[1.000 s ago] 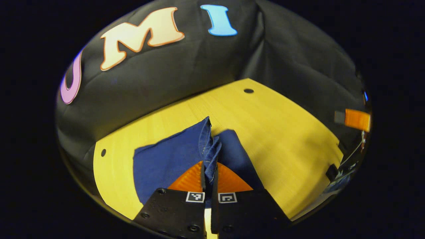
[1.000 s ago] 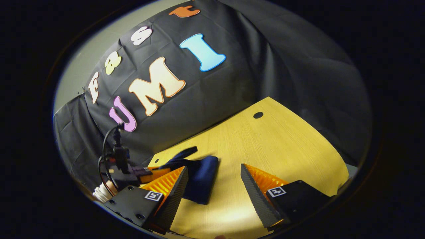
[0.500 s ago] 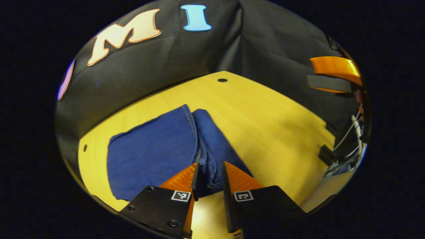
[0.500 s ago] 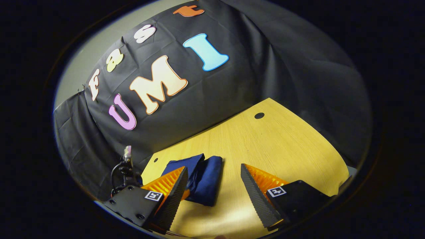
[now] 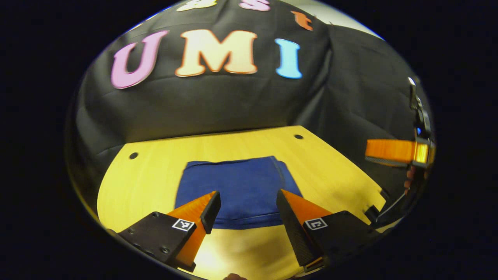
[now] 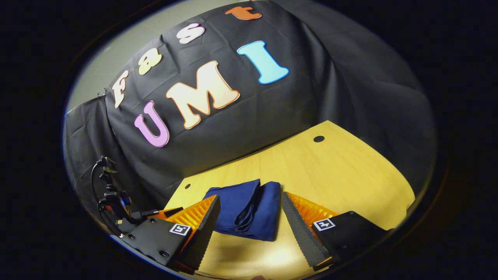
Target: Grasp the waist and the cuffs of the jeans and fold them to make the two legs overlap; first hold the waist and fold one-third of the jeans toward the cuffs, then hold the cuffs and fold the remaining one-third in the same direction to finish folding.
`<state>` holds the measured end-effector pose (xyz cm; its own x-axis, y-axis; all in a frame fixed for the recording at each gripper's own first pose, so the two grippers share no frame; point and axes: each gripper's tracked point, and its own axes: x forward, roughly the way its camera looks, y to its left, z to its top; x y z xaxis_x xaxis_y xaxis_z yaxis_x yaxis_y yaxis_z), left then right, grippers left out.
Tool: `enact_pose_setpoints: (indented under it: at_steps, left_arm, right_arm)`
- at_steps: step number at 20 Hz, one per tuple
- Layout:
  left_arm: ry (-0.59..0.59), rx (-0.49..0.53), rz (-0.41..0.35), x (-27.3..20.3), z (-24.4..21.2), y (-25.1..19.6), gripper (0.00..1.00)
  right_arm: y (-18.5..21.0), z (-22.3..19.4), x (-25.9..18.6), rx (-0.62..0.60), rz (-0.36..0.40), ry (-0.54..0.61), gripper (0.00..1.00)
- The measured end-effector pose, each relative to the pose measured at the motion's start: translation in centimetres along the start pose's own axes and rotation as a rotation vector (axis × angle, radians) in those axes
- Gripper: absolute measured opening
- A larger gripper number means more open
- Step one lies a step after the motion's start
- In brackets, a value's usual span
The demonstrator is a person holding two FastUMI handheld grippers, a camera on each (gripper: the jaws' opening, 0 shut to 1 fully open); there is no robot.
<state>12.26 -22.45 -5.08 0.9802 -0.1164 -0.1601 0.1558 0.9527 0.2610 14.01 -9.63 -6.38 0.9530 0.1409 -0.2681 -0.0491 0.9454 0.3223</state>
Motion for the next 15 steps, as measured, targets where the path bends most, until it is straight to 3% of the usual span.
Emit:
enact_pose_setpoints:
  at_steps: [5,11,15]
  left_arm:
    - [-0.026,0.020,0.092,-2.5,-0.1,5.7,0.88]
    - [-0.029,-0.030,0.059,-3.3,-0.8,6.3,0.88]
    - [-0.037,0.028,0.030,-3.4,-0.8,6.3,0.88]
  right_arm:
    - [3.0,-1.7,0.7,-0.028,0.002,0.001,0.98]
    - [4.3,-3.3,1.1,-0.027,-0.014,0.011,0.98]
    - [4.8,-4.0,0.5,-0.029,-0.037,-0.001,0.98]
